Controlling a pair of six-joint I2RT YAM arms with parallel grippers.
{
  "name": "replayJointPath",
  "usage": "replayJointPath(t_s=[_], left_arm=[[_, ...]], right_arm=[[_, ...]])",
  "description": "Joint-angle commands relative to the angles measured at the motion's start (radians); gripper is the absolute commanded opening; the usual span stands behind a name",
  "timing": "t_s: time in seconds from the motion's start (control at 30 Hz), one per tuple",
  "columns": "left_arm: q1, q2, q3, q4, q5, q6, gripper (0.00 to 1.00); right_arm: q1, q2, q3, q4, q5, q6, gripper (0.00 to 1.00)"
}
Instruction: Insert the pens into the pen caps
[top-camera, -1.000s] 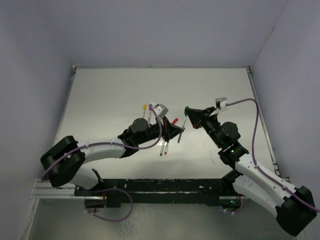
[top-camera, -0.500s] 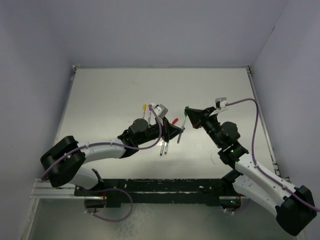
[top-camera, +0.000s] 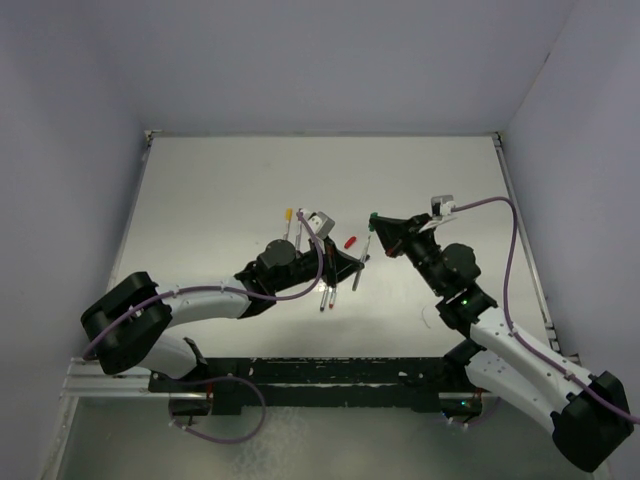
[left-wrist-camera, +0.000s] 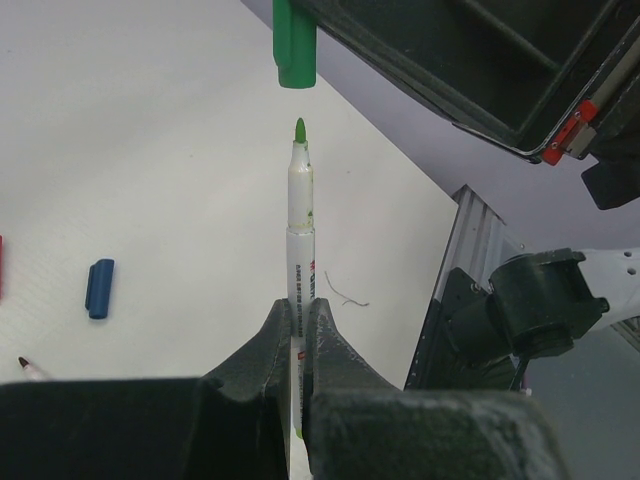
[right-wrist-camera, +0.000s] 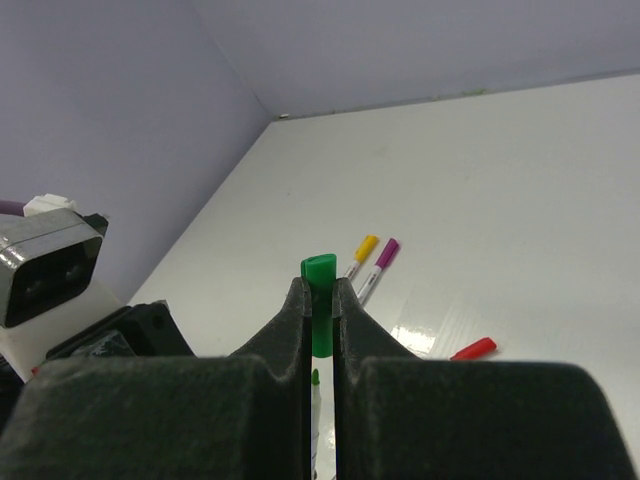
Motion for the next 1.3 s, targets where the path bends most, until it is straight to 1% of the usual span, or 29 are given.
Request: replayJointPath(t_s=[0.0, 0.47, 1.1, 1.27], left_arm=[[0.0, -0.005, 0.004, 0.074, -0.008, -0.012, 0.0], [0.0, -0.004, 0.007, 0.083, -0.024, -0.013, 0.0], [0.0, -0.028, -0.011, 0.088, -0.042, -0.015, 0.0], [0.001, -0.019, -0.012, 0.122, -0.059, -0.016, 0.0]], right_arm=[[0.005, -0.01, 0.014, 0.069, -0.013, 0.015, 0.0], [0.011, 0.006, -0.001, 0.08, -0.032, 0.042, 0.0], [0.015, 0.007, -0.011, 0.081, -0.027, 0.038, 0.0], [0.017, 0.016, -0.017, 0.084, -0.045, 0.057, 0.0]])
